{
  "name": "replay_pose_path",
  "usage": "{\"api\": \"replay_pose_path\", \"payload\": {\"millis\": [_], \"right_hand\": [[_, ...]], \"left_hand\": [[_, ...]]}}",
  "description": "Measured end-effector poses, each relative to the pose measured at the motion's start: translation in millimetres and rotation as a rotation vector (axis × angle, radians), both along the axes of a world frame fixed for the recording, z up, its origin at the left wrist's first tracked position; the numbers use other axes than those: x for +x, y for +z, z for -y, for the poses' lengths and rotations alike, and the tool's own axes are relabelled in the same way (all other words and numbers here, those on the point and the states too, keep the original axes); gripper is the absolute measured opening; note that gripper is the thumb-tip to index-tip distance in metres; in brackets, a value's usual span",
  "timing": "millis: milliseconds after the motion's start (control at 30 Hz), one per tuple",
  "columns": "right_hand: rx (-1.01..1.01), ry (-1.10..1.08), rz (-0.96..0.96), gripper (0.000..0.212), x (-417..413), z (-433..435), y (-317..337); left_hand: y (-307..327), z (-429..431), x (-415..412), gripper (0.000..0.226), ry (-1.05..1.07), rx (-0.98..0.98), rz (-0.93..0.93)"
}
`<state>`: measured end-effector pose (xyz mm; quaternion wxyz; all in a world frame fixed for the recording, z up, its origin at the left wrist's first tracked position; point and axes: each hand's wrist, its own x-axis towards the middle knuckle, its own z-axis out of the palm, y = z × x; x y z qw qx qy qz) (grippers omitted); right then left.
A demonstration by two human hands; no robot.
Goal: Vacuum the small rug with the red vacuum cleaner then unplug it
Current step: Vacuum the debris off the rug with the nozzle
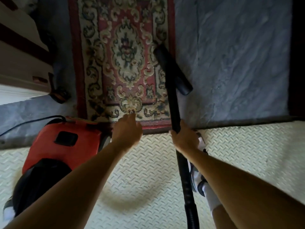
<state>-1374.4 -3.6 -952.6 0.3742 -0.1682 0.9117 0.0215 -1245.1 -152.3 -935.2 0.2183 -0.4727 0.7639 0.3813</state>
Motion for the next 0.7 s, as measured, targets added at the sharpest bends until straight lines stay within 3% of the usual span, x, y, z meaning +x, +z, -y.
{"api": "replay_pose_path", "payload": {"millis": [133, 267, 600, 700], "right_hand": [[0.069, 0.042, 0.088, 0.065, 72, -54, 14], [0.071, 0.013, 0.116, 0.066, 105, -60, 15], [-0.092, 0.084, -0.017, 0.048, -38, 48, -31], [-0.131, 0.05, 0.006, 0.037, -36, 58, -21]], "left_hand": [[5, -14, -7, 0.042, -0.035, 0.021, -0.025], [5, -20, -15, 0.043, -0.041, 0.045, -0.039], [-10, 27, -55, 0.04, -0.078, -0.064, -0.152], [-5, 53, -65, 0.039, -0.097, -0.103, -0.157]]}}
